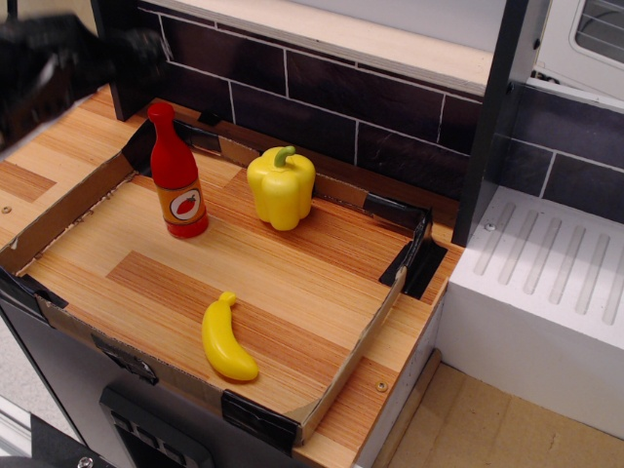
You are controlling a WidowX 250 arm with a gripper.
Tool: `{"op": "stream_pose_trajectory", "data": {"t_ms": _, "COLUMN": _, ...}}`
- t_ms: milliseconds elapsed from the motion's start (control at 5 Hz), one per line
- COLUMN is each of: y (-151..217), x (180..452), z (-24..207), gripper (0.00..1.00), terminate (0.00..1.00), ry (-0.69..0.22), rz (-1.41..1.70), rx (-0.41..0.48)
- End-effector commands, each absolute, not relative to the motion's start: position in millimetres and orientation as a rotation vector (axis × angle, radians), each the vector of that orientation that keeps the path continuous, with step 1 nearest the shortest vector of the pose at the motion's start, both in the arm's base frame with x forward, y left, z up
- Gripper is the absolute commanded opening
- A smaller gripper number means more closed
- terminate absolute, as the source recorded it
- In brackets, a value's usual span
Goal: Upright hot sauce bottle
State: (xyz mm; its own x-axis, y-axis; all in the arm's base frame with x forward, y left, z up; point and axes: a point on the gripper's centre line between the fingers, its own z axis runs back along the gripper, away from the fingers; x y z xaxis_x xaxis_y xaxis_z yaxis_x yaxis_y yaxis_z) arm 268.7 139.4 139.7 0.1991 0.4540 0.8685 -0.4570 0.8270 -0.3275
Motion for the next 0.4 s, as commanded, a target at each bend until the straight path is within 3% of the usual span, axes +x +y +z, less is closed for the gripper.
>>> {"op": "stream_pose_trajectory", "data": {"t_ms": 0, "y": 143.4, "x": 276.3, "z": 164.4, "gripper": 1.0, "terminate": 0.0, "ry": -1.21, "rz": 0.672, "rx": 0.01}}
{"op": "stream_pose_trajectory", "data": {"t_ms": 200, "y": 143.4, "x": 276.3, "z": 164.4, "gripper": 1.0, "terminate": 1.0, "ry": -1.21, "rz": 0.672, "rx": 0.01}}
